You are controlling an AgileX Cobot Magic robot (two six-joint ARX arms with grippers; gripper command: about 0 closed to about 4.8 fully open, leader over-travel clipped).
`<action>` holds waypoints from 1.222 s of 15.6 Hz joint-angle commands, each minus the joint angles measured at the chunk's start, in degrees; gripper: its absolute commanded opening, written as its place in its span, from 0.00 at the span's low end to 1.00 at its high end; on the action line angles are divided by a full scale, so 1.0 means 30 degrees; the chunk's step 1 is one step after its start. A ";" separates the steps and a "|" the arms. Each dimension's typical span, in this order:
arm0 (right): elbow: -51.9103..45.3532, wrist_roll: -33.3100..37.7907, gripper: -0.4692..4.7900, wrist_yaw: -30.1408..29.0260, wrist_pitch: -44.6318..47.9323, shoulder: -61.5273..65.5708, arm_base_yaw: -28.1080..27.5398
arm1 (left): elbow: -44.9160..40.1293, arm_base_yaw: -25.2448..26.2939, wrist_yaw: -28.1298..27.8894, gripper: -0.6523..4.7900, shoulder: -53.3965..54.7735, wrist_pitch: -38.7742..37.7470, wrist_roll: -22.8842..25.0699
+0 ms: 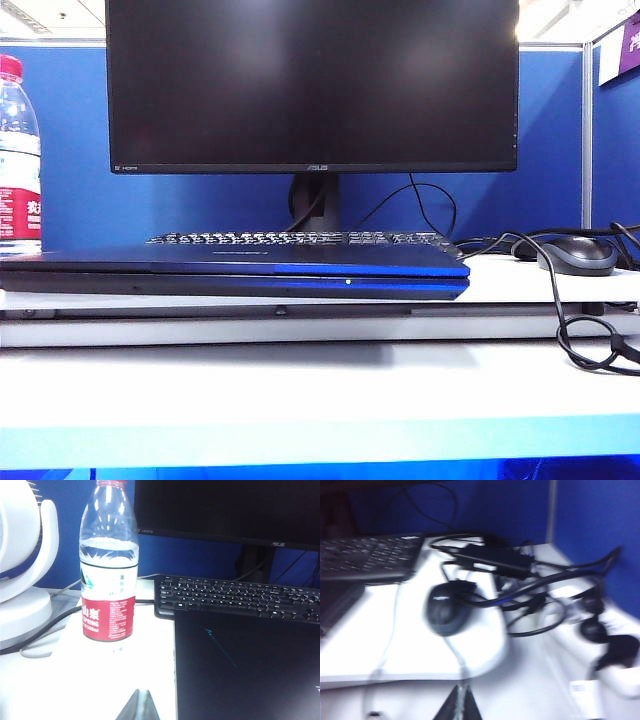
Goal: Open the lid of the black laptop.
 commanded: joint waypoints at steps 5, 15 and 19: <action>-0.0036 0.1734 0.08 -0.2936 0.0342 -0.0022 0.0044 | 0.0000 0.0007 0.0058 0.11 -0.0044 0.0109 -0.0058; -0.0036 0.5384 0.08 -0.6273 0.1872 -0.0022 0.0117 | 0.0007 -0.0029 0.6222 0.13 -0.0036 -0.0350 -0.5931; 0.0080 0.5814 0.08 -0.6375 0.2652 0.0714 0.1100 | 0.0007 -0.0029 0.6018 0.15 -0.0036 -0.3781 -0.5952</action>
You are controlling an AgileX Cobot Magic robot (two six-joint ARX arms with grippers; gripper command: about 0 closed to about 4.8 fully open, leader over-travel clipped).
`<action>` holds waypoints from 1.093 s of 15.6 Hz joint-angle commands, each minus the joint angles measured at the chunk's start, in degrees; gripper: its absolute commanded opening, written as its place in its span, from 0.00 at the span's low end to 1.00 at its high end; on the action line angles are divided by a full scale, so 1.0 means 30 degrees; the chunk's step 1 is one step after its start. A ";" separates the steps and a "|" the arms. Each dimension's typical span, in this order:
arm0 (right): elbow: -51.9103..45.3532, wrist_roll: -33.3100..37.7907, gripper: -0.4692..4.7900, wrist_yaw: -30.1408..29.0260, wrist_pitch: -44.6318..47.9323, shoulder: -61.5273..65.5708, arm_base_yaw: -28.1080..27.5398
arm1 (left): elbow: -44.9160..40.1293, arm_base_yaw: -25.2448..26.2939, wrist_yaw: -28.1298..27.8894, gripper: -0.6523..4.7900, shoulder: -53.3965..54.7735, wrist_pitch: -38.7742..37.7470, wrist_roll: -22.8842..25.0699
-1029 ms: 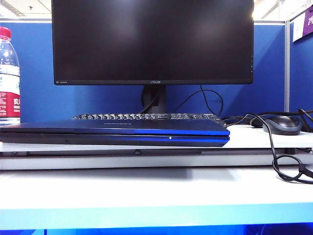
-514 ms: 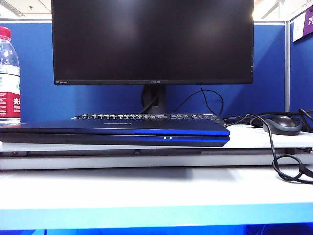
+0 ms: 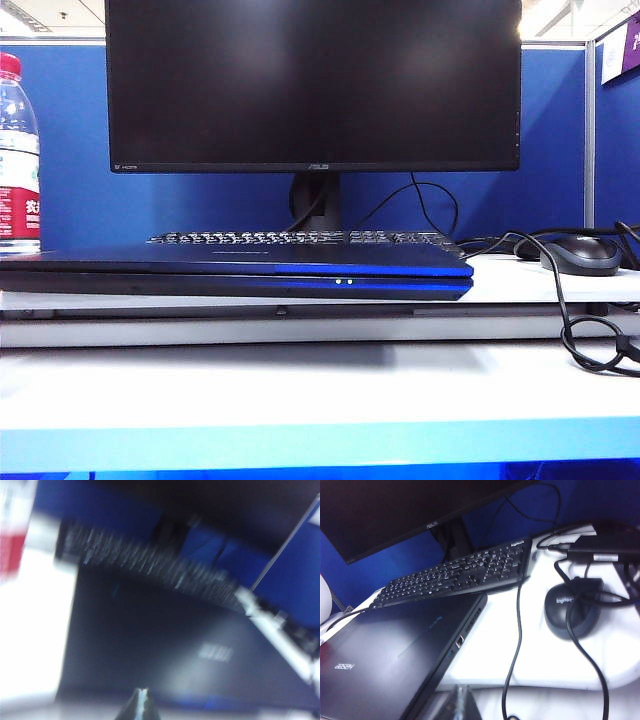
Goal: Open the lid of the black laptop.
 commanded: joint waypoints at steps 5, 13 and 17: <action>0.3636 -0.1566 0.08 0.2397 0.1996 0.4153 0.5967 | 0.0102 -0.0022 0.0969 0.16 0.0066 -0.2630 -0.1144; 0.8408 -0.4597 0.08 0.5916 0.1894 1.6866 1.4651 | 0.0823 -0.0015 0.0816 0.16 0.0066 -0.3927 -0.1005; 0.8357 -0.4371 0.08 0.8036 0.1362 1.7675 1.7850 | 0.2142 -0.0015 0.0911 0.16 0.0539 -0.4991 -0.0947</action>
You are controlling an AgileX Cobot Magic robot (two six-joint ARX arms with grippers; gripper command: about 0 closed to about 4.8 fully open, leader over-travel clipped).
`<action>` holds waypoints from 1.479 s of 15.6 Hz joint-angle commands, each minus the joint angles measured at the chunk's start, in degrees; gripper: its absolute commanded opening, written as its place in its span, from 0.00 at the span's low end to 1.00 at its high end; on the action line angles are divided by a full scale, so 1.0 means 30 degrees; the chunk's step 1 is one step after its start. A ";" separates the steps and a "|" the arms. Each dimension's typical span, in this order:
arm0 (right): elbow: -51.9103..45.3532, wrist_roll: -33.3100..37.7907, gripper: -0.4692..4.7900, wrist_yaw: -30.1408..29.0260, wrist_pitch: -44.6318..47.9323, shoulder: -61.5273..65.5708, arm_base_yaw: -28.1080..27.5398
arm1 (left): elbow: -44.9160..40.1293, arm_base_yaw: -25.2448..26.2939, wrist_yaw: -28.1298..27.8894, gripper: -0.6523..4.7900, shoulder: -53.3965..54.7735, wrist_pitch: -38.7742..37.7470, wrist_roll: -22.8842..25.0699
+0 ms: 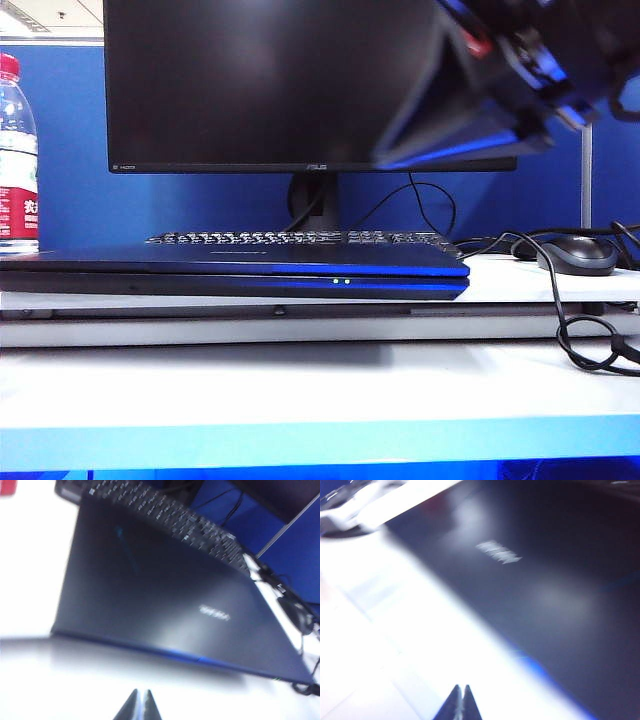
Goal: Open the lid of the black laptop.
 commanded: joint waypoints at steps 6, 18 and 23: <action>-0.0889 0.0153 0.08 0.0984 0.0328 0.0539 0.0313 | 0.5304 -0.0022 0.2739 0.16 0.6288 -0.1851 0.2769; -0.1559 0.0459 0.08 0.0860 0.2200 0.1960 -0.0984 | 0.6579 -0.6550 -0.5814 0.15 1.5460 0.0007 0.3942; -0.1566 0.0408 0.08 0.0175 0.2616 0.2069 -0.2135 | 0.6572 -0.6550 -0.6426 0.15 1.5664 0.0831 0.4269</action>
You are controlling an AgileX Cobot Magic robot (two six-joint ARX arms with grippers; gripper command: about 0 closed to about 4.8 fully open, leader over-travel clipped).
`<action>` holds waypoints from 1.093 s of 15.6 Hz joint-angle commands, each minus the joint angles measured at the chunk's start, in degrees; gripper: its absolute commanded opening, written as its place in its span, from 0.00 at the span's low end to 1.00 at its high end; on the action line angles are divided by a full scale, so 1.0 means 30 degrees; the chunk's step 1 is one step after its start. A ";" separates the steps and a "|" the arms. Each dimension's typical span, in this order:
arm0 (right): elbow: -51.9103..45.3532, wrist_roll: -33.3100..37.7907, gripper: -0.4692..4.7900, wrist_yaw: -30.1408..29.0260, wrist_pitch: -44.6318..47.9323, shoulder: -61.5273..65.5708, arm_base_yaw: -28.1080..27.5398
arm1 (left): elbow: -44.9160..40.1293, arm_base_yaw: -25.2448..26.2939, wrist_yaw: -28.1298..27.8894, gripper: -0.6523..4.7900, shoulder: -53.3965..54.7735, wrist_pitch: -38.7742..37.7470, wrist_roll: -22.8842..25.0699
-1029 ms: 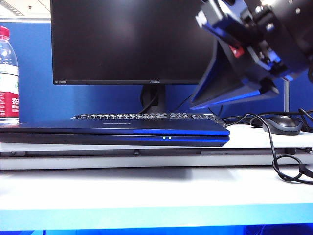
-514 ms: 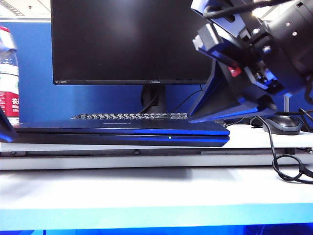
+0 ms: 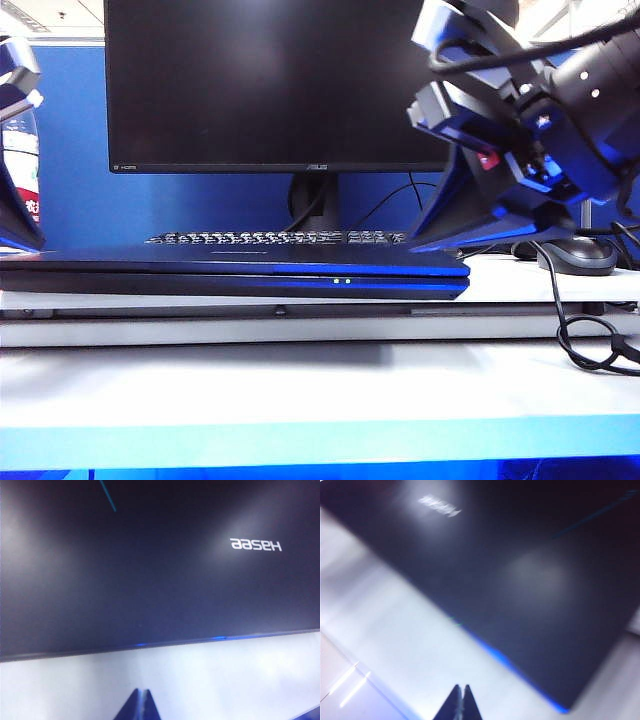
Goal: Open the lid of the black laptop.
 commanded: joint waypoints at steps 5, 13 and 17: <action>0.0073 -0.0117 0.08 -0.0401 0.0466 0.0481 -0.0379 | 0.0036 0.0015 -0.0641 0.15 0.0335 0.0299 0.0430; 0.0080 -0.0124 0.08 -0.0525 0.1996 0.1953 -0.0423 | 0.0036 0.0015 -0.0860 0.15 0.1144 0.0590 0.0590; 0.0073 -0.0124 0.08 -0.0612 0.2747 0.2499 -0.0998 | 0.0036 0.0015 -0.0860 0.15 0.1144 0.0809 0.0583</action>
